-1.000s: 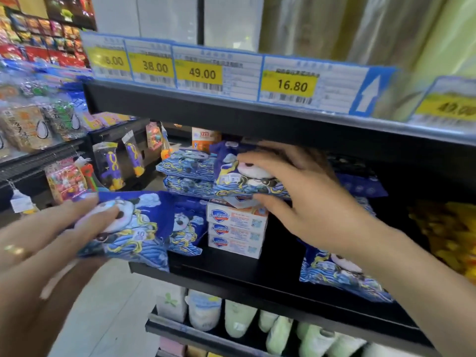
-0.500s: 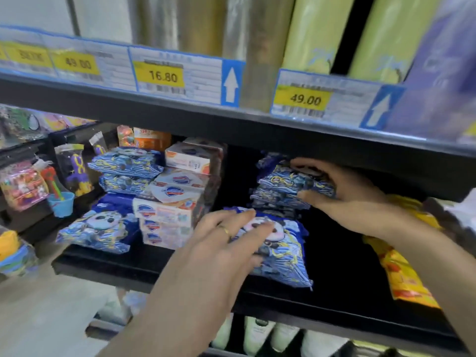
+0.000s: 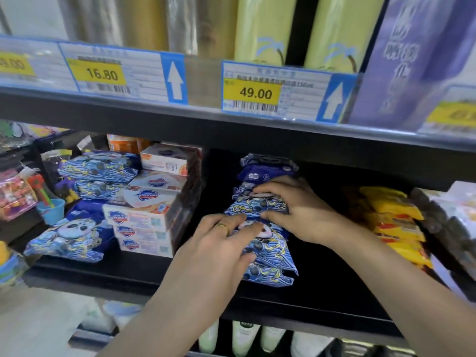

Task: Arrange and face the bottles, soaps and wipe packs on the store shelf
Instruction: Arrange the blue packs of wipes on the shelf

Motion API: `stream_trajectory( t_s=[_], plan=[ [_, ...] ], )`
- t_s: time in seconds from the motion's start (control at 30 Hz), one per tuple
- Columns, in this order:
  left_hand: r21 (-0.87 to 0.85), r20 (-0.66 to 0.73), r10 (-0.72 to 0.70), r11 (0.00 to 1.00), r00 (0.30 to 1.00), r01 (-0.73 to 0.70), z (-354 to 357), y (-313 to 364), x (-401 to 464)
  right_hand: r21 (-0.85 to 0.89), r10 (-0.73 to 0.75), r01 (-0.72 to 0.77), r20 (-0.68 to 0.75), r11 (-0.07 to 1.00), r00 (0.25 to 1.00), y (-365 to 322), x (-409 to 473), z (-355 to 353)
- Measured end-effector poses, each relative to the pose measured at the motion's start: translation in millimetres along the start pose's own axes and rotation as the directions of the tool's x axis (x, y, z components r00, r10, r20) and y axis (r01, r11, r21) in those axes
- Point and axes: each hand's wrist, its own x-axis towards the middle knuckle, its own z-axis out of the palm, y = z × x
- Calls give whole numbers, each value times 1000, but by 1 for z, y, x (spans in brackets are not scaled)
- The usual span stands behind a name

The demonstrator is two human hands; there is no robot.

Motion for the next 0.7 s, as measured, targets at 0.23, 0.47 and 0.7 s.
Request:
stream_trajectory(
  t_s=[0.23, 0.47, 0.7],
  plan=[
    [-173, -50, 2, 985, 999, -11, -7, -6, -1, 19, 8, -11, 127, 1000, 992, -5, -9, 8],
    [-178, -32, 4, 984, 999, -10, -4, -6, -2, 120, -2, -2, 31, 993, 1000, -6, -11, 18],
    [-171, -22, 0, 985, 1000, -4, -3, -5, -5, 106, -4, 4, -7, 994, 1000, -5, -8, 14]
  ],
)
